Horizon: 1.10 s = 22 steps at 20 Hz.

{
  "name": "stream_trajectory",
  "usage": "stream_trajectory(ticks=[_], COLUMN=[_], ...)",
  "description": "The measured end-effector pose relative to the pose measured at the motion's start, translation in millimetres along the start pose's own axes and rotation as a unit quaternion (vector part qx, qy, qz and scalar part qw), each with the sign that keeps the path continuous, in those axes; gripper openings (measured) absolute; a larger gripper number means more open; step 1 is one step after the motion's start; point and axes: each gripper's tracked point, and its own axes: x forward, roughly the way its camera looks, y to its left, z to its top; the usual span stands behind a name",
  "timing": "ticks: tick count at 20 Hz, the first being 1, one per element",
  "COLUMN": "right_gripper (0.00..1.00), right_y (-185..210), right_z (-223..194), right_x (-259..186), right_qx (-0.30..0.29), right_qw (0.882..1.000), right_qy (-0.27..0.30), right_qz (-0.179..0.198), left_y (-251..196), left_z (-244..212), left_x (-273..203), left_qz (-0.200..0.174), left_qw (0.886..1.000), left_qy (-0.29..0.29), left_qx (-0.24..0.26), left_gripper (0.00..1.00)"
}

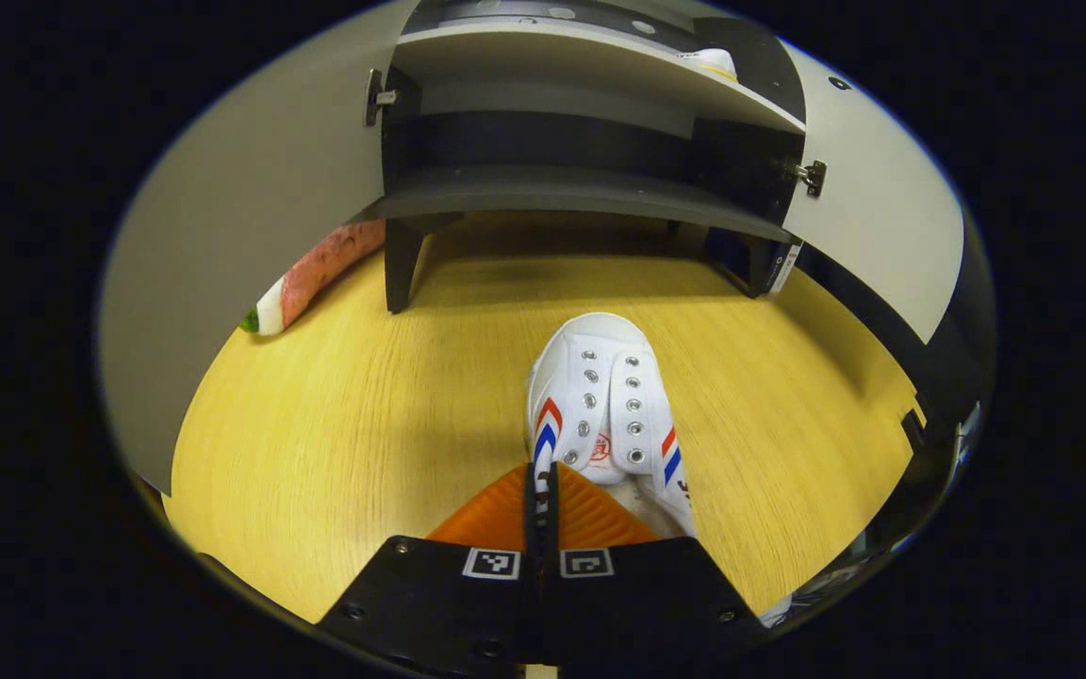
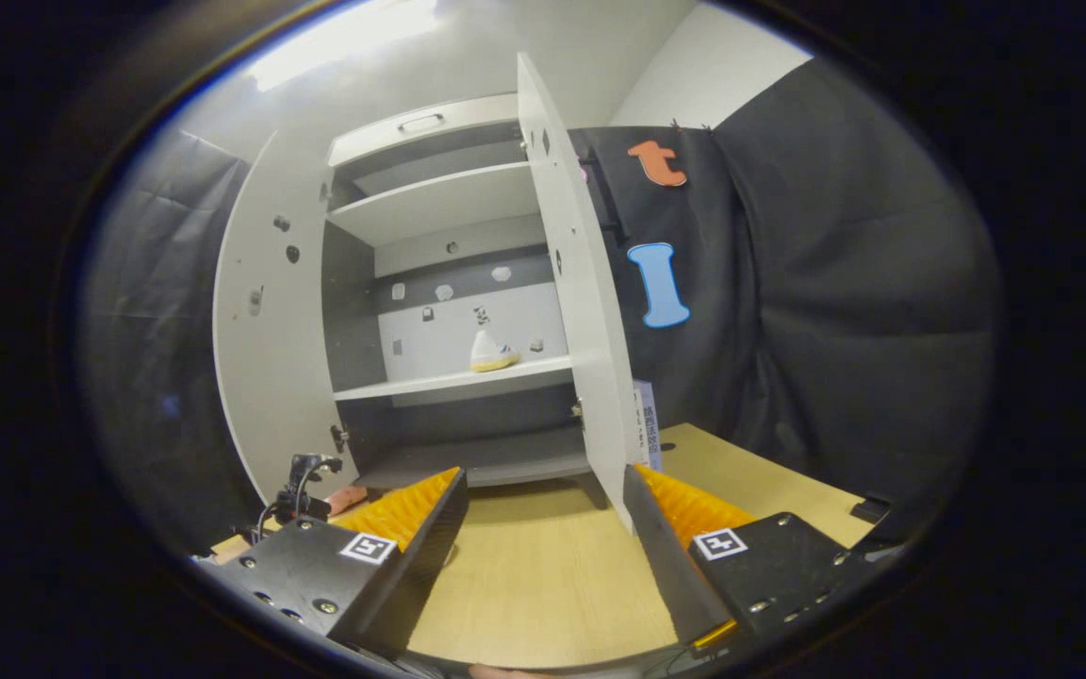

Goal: Grab one shoe with the right hand and put it into the shoe cabinet, grab the other shoe with the left hand and put it into the shoe cabinet; then close the right door with the right hand and the left door with the left hand.

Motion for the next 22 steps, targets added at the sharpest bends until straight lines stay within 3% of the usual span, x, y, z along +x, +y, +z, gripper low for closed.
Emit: stream_trajectory(ticks=[6, 15, 18, 22], right_gripper=[0.98, 0.98, 0.98, 0.99], right_y=[0, 0, 1, 2], right_z=[0, 0, 3, 11], right_x=[1, -3, -5, -11], right_qx=[0.002, 0.003, 0.003, 0.005], right_qw=[1.0, 1.0, 1.0, 1.0], right_qy=[0.003, 0.004, 0.001, -0.008], right_qz=[0.001, 0.001, 0.005, 0.011], left_y=[-6, -44, -48, -52], left_z=[55, 158, 204, 263], left_x=[-49, -157, -184, -207], left_qz=[0.023, -0.006, -0.002, 0.041], left_qw=[0.995, 0.976, 0.966, 0.944], left_qy=[-0.098, -0.217, -0.257, -0.32], left_qx=[0.006, -0.004, 0.01, 0.07], left_gripper=[0.01, 0.0, 0.0, 0.0])
